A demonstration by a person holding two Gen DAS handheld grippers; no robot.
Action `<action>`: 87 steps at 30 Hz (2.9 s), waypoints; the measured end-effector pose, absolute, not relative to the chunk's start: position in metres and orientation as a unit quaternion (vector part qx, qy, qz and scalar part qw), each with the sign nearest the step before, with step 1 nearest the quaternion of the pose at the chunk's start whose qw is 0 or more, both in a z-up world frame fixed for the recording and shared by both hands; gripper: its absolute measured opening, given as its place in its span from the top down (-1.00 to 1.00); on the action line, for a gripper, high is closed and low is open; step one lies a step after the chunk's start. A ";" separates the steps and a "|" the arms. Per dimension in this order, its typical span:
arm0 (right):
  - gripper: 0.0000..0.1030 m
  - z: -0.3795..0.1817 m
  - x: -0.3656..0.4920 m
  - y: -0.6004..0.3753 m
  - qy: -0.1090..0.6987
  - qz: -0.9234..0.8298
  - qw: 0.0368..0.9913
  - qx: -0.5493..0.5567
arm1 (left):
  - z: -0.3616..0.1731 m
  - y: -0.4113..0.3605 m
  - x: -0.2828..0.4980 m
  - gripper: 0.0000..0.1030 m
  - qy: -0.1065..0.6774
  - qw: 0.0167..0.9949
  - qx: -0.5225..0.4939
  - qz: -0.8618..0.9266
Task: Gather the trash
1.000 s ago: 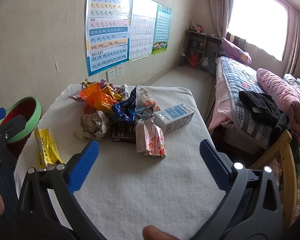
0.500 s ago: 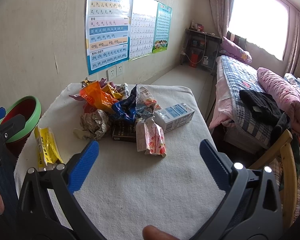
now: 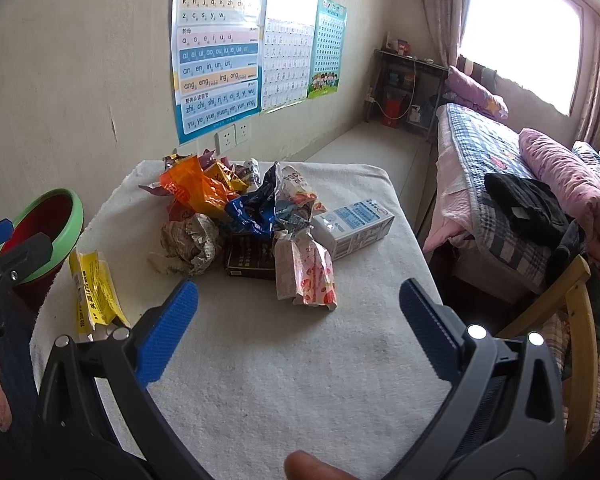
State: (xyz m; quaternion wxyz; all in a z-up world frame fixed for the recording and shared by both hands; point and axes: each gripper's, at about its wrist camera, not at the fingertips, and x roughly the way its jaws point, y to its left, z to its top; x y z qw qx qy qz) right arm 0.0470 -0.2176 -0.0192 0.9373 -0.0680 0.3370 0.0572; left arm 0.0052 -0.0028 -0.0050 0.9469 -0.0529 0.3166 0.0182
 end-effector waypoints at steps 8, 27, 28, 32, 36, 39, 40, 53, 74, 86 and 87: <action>-0.93 -0.023 0.059 -0.213 0.364 0.077 0.926 -0.068 | -0.015 -0.001 0.021 -0.85 0.378 0.923 -0.064 0.029; -0.93 -0.072 0.135 -0.214 0.454 0.095 0.883 -0.075 | -0.093 0.042 0.072 -0.84 0.518 0.829 -0.196 0.083; -0.93 -0.075 0.140 -0.213 0.459 0.094 0.880 -0.074 | -0.097 0.042 0.075 -0.84 0.523 0.825 -0.198 0.085; -0.93 -0.088 0.157 -0.212 0.477 0.090 0.871 -0.072 | -0.110 0.042 0.080 -0.83 0.535 0.814 -0.209 0.087; -0.92 -0.099 0.170 -0.215 0.485 0.081 0.867 -0.076 | -0.116 0.040 0.080 -0.80 0.542 0.809 -0.215 0.081; -0.75 -0.107 0.176 -0.219 0.496 0.074 0.862 -0.077 | -0.119 0.039 0.081 -0.56 0.547 0.806 -0.214 0.075; -0.66 -0.109 0.177 -0.221 0.499 0.073 0.860 -0.075 | -0.119 0.039 0.082 -0.55 0.547 0.806 -0.214 0.074; -0.02 -0.118 0.179 -0.243 0.512 0.090 0.854 -0.026 | -0.119 0.031 0.088 -0.14 0.544 0.813 -0.206 0.032; 0.04 -0.062 0.140 -0.239 0.460 0.119 0.879 -0.041 | -0.093 0.017 0.079 0.76 0.527 0.827 -0.194 -0.016; 0.04 -0.038 0.127 -0.205 0.435 0.156 0.885 -0.050 | -0.058 0.025 0.067 0.76 0.494 0.854 -0.162 -0.018; 0.04 -0.037 0.127 -0.202 0.434 0.159 0.885 -0.049 | -0.056 0.027 0.067 0.76 0.492 0.856 -0.159 -0.017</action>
